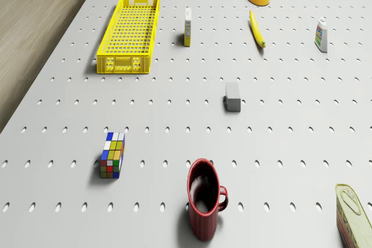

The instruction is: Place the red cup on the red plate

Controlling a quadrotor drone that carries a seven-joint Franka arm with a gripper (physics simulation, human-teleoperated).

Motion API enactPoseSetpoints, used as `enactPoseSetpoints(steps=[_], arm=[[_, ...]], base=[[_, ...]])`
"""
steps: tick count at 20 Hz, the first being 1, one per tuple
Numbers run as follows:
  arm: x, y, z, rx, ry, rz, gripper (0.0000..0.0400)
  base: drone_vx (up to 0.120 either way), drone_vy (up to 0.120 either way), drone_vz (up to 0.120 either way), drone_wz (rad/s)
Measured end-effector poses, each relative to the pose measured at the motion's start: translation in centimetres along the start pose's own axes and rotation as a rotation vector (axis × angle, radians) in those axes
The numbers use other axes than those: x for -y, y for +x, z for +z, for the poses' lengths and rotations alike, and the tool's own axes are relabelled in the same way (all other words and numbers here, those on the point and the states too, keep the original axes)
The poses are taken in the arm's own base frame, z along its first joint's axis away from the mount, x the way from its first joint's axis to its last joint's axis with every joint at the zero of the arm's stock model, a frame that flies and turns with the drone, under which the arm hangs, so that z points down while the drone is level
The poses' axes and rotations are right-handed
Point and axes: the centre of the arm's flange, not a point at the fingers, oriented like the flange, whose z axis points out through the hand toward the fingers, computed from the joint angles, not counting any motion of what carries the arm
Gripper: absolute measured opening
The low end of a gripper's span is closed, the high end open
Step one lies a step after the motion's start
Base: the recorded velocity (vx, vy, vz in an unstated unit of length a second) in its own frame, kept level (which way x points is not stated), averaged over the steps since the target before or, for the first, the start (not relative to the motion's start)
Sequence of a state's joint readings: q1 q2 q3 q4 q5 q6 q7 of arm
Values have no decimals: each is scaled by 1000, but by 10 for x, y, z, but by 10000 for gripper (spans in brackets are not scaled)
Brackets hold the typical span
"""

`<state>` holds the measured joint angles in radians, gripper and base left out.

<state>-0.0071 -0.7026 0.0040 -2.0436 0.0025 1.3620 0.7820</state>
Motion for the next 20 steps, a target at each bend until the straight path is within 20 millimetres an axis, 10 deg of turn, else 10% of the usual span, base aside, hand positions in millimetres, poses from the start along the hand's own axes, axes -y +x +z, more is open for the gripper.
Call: enactPoseSetpoints(steps=[20], arm=[[-1,-1,-1,-15,7,0,400]], base=[[120,0,0,0]])
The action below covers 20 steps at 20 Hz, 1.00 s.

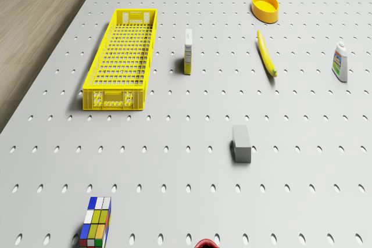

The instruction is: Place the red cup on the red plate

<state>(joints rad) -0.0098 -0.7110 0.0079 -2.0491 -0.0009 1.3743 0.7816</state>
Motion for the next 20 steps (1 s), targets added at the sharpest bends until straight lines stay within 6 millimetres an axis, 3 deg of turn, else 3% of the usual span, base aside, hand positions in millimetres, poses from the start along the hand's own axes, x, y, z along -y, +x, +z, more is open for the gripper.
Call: enactPoseSetpoints(steps=[20], arm=[[11,-13,2,-135,-114,-2,400]], base=[[120,0,0,0]])
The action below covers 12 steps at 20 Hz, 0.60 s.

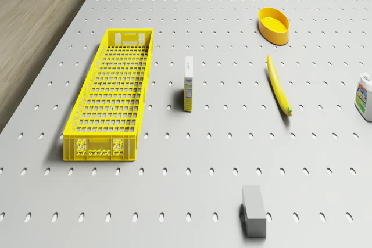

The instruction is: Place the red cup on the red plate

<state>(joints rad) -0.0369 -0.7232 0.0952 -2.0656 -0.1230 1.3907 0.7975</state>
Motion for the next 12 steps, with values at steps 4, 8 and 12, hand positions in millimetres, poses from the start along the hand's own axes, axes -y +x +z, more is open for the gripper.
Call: enactPoseSetpoints(steps=[4,8,12], arm=[[12,-12,2,-125,-121,-3,400],[33,-34,13,-356,-350,-10,400],[59,-62,50,-741,-734,-20,400]], base=[[120,0,0,0],[60,0,-90,0],[0,0,-120,0]])
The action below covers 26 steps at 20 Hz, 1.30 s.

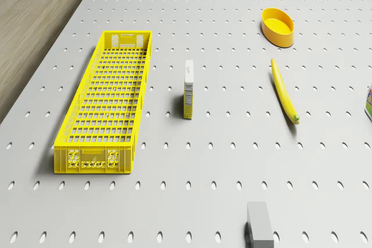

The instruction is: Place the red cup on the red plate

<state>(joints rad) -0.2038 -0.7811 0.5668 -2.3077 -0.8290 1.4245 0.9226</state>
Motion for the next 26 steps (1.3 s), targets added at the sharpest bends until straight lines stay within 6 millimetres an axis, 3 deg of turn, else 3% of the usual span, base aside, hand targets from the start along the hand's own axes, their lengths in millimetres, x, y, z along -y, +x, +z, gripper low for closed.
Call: enactPoseSetpoints(steps=[2,5,11,17,26], arm=[[23,-24,6,-240,-240,-7,400],[52,-53,34,-596,-599,-18,400],[68,-72,94,-1070,-1074,-36,400],[67,-71,120,-1258,-1256,-46,400],[65,-70,131,-1337,-1331,-52,400]], base=[[0,0,-120,0],[0,0,-120,0],[0,0,-120,0],[87,0,-120,0],[0,0,-120,0]])
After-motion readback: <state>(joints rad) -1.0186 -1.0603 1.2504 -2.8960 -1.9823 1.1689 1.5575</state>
